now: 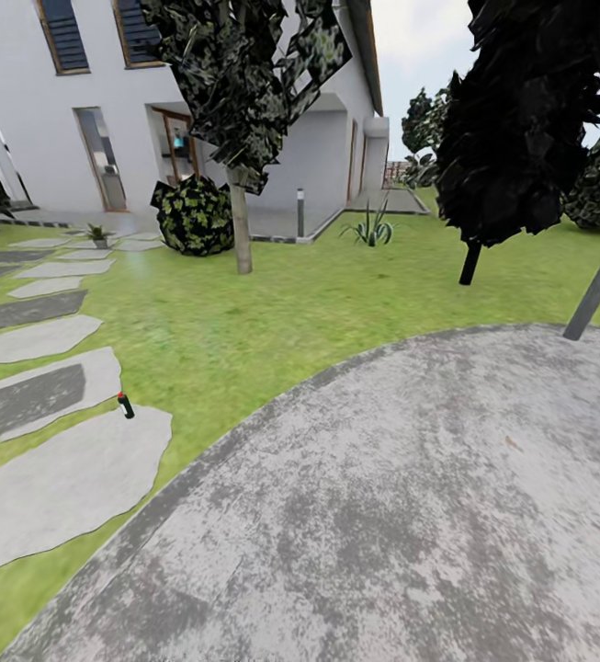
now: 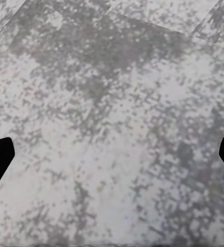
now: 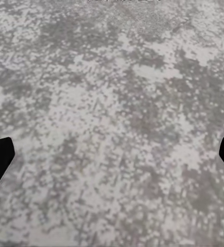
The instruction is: Pick up the pesticide atomizer in the garden and spray insectifuge to fully cover both potted plants in the garden.
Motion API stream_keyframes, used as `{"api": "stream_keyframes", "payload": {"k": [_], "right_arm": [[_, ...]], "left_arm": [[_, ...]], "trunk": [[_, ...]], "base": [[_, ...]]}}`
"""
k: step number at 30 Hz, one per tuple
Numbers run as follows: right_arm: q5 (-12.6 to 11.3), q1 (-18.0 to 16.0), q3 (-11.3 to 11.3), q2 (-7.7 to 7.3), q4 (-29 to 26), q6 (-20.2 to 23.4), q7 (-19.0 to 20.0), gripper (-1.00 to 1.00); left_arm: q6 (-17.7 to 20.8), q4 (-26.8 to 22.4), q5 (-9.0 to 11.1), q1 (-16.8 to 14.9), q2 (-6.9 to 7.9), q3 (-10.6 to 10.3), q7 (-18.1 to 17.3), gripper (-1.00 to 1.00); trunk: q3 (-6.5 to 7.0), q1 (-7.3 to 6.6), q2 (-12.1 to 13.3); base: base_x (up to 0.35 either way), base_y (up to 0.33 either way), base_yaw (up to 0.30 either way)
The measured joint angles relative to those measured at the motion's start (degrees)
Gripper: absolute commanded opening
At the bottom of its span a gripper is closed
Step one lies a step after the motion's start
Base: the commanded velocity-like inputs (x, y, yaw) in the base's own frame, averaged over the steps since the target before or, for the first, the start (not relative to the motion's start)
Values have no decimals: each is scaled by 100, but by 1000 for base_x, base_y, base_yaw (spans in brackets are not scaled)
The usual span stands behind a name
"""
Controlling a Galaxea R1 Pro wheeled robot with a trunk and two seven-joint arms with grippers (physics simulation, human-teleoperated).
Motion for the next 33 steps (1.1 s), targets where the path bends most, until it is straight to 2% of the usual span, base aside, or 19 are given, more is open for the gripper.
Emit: {"api": "stream_keyframes", "payload": {"k": [18,33], "right_arm": [[6,1,9,6,0,0,0,100],[3,3,9,6,-4,-1,0,100]], "left_arm": [[-9,-2,0,0,8,17,2,100],[5,6,0,0,0,17,2,100]], "trunk": [[-73,0,0],[-28,0,0]], "base": [[0,0,261],[0,0,267]]}}
